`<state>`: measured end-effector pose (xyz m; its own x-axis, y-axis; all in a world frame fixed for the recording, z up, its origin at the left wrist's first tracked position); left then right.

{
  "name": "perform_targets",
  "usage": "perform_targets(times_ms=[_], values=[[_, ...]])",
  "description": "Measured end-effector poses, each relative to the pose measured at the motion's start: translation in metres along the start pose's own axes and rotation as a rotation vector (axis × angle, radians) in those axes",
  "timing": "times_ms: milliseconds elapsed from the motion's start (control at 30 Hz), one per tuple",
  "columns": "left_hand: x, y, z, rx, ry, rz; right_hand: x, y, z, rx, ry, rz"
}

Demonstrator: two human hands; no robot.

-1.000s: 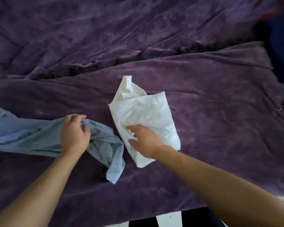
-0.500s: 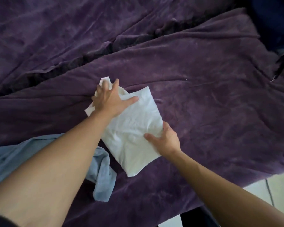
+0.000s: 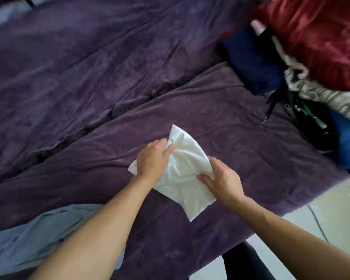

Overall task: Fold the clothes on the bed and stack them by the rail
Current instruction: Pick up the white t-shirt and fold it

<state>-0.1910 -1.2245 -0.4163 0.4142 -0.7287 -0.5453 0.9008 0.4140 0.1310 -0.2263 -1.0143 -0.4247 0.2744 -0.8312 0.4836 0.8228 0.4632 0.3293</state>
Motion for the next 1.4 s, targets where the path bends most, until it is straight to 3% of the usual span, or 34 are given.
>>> perform_targets(times_ms=[167, 467, 667, 800, 900, 967, 1033, 1133, 1267, 1400], values=[[-0.115, -0.043, 0.029, -0.135, 0.018, -0.118, -0.028, -0.022, 0.116, -0.145, 0.004, 0.064], [-0.309, -0.160, 0.013, -0.211, 0.071, -0.175, -0.132, -0.099, 0.295, -0.275, -0.031, 0.132], [-0.448, -0.227, -0.030, -0.090, 0.129, -0.209, -0.228, -0.126, 0.416, -0.304, -0.071, 0.002], [-0.537, -0.263, -0.086, 0.114, 0.153, -0.226, -0.314, -0.128, 0.472, -0.205, -0.171, -0.209], [-0.583, -0.276, -0.144, 0.294, 0.212, -0.220, -0.375, -0.125, 0.488, -0.165, -0.128, -0.378], [-0.586, -0.276, -0.181, 0.391, 0.165, -0.169, -0.400, -0.122, 0.485, -0.145, 0.074, -0.445], [-0.574, -0.269, -0.205, 0.399, 0.029, -0.177, -0.405, -0.120, 0.477, -0.258, 0.293, -0.373], [-0.550, -0.246, -0.226, 0.370, -0.198, -0.354, -0.384, -0.121, 0.449, -0.479, 0.416, -0.103], [-0.508, -0.225, -0.250, 0.493, -0.353, -0.357, -0.410, -0.141, 0.368, -0.097, 0.430, -0.201], [-0.503, -0.225, -0.247, 0.521, -0.383, -0.367, -0.425, -0.150, 0.345, 0.011, 0.468, -0.228]])
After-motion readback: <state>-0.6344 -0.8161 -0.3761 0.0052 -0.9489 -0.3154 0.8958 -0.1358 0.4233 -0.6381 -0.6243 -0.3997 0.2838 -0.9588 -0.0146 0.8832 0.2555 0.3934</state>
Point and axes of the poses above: each hand's wrist, its own y-axis away from the middle knuckle, its own z-axis out of the back of the hand, x = y × z, the point moved 8 cm from there along -y, towards the middle knuckle, and after that the axes turned 2 degrees about y, right-handed, at the moved point
